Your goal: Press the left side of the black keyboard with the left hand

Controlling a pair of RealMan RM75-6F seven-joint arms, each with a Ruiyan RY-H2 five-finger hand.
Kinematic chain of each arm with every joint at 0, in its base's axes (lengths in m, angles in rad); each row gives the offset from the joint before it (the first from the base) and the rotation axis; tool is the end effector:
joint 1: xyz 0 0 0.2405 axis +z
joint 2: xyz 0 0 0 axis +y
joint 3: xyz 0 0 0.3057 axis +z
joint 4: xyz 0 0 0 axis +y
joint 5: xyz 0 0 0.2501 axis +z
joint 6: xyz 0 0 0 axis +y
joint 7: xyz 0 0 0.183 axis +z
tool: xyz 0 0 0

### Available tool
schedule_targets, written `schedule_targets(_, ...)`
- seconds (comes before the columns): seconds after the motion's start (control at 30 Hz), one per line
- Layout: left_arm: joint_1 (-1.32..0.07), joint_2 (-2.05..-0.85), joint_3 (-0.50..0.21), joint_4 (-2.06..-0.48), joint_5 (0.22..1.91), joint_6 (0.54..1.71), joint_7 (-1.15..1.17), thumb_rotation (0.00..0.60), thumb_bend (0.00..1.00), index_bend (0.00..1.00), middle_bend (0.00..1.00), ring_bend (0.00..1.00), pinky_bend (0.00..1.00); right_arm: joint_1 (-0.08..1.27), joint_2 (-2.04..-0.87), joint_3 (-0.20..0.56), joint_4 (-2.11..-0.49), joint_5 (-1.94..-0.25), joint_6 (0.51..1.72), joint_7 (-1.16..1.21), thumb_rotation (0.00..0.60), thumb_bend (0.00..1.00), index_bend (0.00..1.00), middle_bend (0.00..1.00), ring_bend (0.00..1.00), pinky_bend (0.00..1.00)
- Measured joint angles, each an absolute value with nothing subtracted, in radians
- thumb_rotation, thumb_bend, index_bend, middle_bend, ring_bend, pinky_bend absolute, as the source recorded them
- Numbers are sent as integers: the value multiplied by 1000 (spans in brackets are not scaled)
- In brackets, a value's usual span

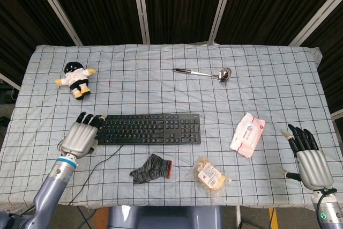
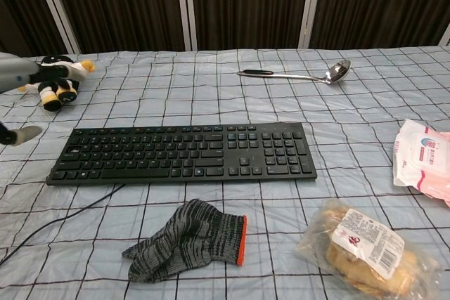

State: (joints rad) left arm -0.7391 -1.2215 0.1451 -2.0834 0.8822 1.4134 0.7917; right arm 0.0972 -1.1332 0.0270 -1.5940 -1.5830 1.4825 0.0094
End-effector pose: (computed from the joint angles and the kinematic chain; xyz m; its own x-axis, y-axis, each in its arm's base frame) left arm -0.2030 0.3133 0.0354 0.6842 0.2599 0.6814 0.7293 -0.2432 -0.6396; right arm -0.3598 -0.2254 0.1300 0.3984 -0.0228 0.9169 -0.9134 -0.1014 0.3943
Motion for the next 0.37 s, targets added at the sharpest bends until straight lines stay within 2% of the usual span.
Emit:
schedule_targets(0.2,-532,-1185,265,-2011,1211,1608,586,600,84,0,0,0,0,95,-1139,30,-1592,-1590,1497,-2,600,53,70,0,0,0)
schedule_targets(0.37,-387,-1192,314,-1831,1386,1750,422,600,82,0,0,0,0,95,-1147,30,-1585,-1597,1502,-7,600,52,69,0,0,0)
